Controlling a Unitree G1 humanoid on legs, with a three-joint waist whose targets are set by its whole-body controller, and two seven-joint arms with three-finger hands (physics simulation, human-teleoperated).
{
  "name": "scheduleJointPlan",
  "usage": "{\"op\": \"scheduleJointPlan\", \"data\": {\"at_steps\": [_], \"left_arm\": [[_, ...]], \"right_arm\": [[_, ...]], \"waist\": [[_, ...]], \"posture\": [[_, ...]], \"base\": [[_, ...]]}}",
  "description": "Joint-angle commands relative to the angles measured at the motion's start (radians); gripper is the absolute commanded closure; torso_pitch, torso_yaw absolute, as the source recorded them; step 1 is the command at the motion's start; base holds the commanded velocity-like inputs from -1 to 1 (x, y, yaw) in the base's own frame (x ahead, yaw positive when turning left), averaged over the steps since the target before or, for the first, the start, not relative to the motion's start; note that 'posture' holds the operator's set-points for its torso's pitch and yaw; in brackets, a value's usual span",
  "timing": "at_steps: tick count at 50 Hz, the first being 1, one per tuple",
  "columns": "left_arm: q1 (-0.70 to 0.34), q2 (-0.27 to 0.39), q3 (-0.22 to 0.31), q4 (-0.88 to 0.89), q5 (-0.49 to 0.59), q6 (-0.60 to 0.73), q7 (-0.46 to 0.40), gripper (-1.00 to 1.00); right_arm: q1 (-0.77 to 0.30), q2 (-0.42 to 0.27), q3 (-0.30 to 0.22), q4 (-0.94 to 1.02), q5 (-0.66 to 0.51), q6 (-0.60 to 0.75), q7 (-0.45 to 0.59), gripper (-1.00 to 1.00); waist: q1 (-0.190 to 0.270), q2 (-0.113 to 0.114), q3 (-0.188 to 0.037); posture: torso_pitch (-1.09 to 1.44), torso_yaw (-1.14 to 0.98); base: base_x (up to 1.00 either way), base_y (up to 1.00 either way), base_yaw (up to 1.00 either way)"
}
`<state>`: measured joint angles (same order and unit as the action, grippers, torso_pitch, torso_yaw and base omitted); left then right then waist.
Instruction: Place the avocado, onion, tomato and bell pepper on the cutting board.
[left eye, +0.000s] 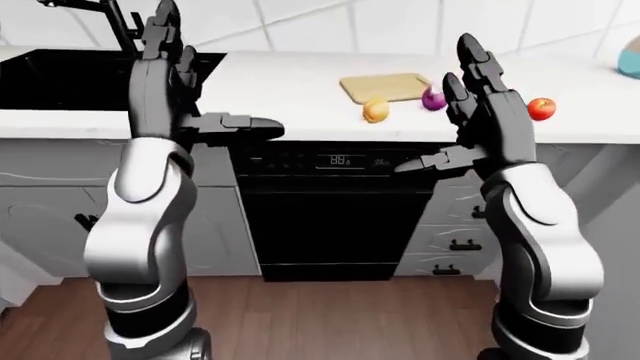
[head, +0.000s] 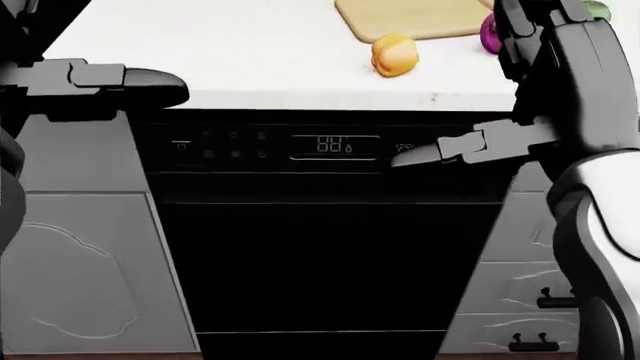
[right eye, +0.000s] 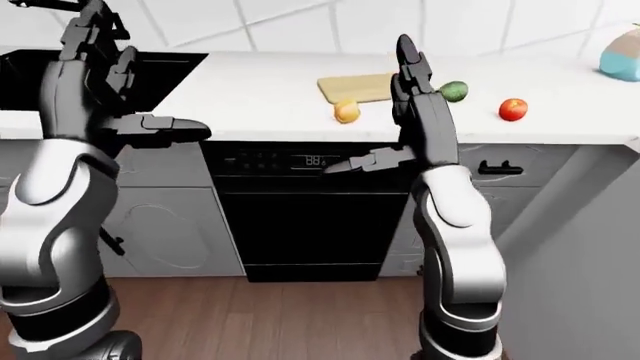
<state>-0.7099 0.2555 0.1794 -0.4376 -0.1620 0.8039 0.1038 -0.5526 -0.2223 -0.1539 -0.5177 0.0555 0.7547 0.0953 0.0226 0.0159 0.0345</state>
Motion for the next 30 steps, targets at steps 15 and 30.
{"op": "scheduleJointPlan", "data": {"at_steps": [15,30], "left_arm": [[-0.002,0.026,0.01,-0.027,0.008,-0.039,-0.011,-1.0],[0.011,0.041,0.023,-0.046,0.007,-0.032,-0.007,-1.0]], "right_arm": [[-0.03,-0.015,-0.012,-0.073,-0.031,0.012,-0.023,-1.0],[-0.043,-0.025,-0.012,-0.085,-0.016,0.04,-0.03,-1.0]], "waist": [[-0.034,-0.06,0.017],[-0.01,0.055,-0.025]], "posture": [[0.0,0.0],[0.0,0.0]], "base": [[0.19,-0.25,0.0],[0.0,-0.4,0.0]]}}
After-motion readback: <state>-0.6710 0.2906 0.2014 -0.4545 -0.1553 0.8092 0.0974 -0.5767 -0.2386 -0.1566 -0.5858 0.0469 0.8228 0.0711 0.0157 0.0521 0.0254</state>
